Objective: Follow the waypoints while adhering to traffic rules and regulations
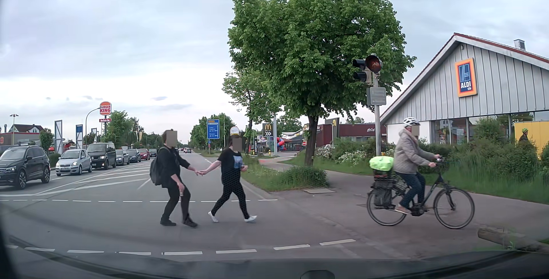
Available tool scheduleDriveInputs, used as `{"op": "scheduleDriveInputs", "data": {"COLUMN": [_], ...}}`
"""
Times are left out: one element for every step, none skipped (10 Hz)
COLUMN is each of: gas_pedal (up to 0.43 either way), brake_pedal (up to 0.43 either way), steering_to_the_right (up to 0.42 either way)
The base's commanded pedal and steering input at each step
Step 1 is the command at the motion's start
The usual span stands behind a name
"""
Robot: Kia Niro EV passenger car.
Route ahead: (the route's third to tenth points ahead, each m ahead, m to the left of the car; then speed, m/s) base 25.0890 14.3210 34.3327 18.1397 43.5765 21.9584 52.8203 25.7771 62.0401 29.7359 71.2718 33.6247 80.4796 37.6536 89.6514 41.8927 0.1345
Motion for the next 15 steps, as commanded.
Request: {"op": "scheduleDriveInputs", "data": {"gas_pedal": [0.0,0.0,0.0,0.0,0.0,0.0,0.0,0.0,0.02,0.177,0.197,0.24,0.26,0.287,0.311], "brake_pedal": [0.189,0.171,0.134,0.091,0.006,0.0,0.0,0.0,0.0,0.0,0.0,0.0,0.0,0.0,0.0], "steering_to_the_right": [-0.497,-0.497,-0.497,-0.497,-0.497,-0.497,-0.495,-0.492,-0.487,-0.483,-0.479,-0.473,-0.464,-0.453,-0.44]}}
